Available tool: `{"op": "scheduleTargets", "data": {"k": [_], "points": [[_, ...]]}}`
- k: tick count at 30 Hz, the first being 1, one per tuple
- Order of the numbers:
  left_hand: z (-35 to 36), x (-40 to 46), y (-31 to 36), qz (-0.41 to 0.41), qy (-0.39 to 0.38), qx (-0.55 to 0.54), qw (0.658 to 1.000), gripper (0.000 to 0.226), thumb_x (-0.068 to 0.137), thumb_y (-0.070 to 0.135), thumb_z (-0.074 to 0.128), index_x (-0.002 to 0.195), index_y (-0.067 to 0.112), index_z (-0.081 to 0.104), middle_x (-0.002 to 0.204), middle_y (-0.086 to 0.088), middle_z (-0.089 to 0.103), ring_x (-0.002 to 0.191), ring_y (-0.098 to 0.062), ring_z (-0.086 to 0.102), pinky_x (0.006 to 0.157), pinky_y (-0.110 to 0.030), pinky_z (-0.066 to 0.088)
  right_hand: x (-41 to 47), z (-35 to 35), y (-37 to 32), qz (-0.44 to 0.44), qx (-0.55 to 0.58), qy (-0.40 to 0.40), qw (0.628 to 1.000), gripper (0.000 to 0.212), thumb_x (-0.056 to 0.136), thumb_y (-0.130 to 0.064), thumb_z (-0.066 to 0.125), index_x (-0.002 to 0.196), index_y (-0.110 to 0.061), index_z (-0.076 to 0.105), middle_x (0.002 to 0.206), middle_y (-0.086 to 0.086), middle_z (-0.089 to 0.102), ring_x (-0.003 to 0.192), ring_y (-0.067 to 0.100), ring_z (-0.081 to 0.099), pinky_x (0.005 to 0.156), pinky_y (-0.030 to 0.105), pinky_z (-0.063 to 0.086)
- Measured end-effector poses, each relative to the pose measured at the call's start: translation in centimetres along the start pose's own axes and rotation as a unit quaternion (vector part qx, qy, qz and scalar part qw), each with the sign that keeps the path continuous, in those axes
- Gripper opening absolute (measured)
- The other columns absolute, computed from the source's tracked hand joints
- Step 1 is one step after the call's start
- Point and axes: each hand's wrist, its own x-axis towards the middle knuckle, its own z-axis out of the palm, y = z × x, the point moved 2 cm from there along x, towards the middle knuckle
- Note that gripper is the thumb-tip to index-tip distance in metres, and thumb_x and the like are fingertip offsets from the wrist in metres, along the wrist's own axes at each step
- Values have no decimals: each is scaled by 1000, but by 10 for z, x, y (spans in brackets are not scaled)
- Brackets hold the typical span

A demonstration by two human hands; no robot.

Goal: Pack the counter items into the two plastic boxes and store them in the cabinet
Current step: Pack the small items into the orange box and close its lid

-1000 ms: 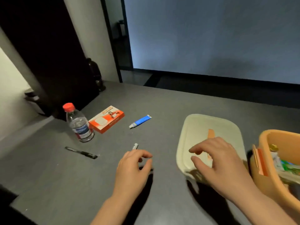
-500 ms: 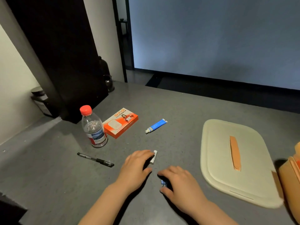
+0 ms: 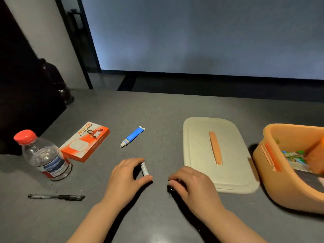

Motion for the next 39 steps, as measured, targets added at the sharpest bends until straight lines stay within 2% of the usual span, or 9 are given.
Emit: {"op": "scheduleTargets", "data": {"k": [7, 12, 17, 22, 26, 30, 33, 35, 39], "points": [[19, 5, 131, 121, 4, -101, 988, 50, 63, 48, 78, 110, 43, 59, 103, 31, 55, 103, 5, 50, 86, -23, 37, -46, -130, 44, 62, -6, 211, 976, 3, 85, -20, 72, 86, -21, 74, 82, -13, 66, 75, 2, 58, 69, 21, 46], [49, 17, 225, 180, -14, -188, 965, 50, 58, 54, 71, 106, 46, 60, 104, 30, 60, 103, 10, 51, 85, -1, 32, -87, -213, 92, 85, -58, 302, 948, 6, 84, -21, 73, 89, -21, 75, 87, -15, 68, 86, 0, 61, 75, 12, 45], [102, 23, 281, 190, -44, -210, 958, 50, 59, 47, 78, 104, 47, 57, 103, 27, 60, 100, 7, 53, 85, -17, 42, -91, -246, 165, 199, -86, 209, 953, 10, 86, -27, 71, 94, -27, 76, 90, -17, 68, 85, -2, 59, 79, 18, 48], [130, 33, 305, 178, -44, -210, 960, 54, 61, 52, 76, 111, 45, 58, 107, 28, 58, 104, 6, 51, 83, -18, 42, -41, -247, 221, 208, -194, 52, 957, 19, 90, -22, 64, 106, -23, 73, 105, -3, 69, 99, 18, 61, 85, 32, 49], [134, 39, 306, 167, -23, -200, 965, 51, 60, 56, 73, 107, 53, 54, 105, 32, 55, 104, 10, 48, 80, -12, 39, -9, -229, 252, 219, -255, -61, 940, 23, 85, -6, 57, 92, -19, 74, 95, 6, 71, 91, 30, 65, 70, 31, 48], [133, 41, 297, 153, -14, -193, 969, 50, 57, 61, 71, 104, 58, 52, 103, 36, 54, 104, 11, 48, 78, -11, 38, 0, -213, 266, 214, -283, -124, 927, 23, 86, -4, 55, 96, -15, 73, 97, 9, 71, 89, 31, 66, 73, 36, 54], [131, 41, 293, 155, -15, -180, 971, 50, 58, 61, 71, 103, 58, 50, 103, 35, 54, 105, 11, 48, 79, -10, 37, -2, -213, 261, 210, -292, -130, 924, 19, 88, -4, 56, 98, -14, 69, 101, 9, 70, 91, 28, 65, 68, 34, 49], [131, 43, 294, 162, -24, -168, 972, 52, 60, 57, 75, 106, 56, 51, 105, 34, 54, 105, 10, 48, 82, -13, 38, -7, -225, 254, 204, -279, -105, 933, 30, 87, -6, 58, 110, -22, 68, 110, 4, 69, 98, 25, 65, 75, 35, 53], [134, 56, 320, 231, -60, -108, 965, 54, 65, 53, 77, 115, 45, 56, 110, 31, 54, 105, 6, 47, 89, -22, 38, -36, -263, 241, 211, -207, 12, 955, 31, 86, -16, 65, 114, -31, 68, 109, -10, 70, 97, 9, 65, 80, 28, 55]]}}
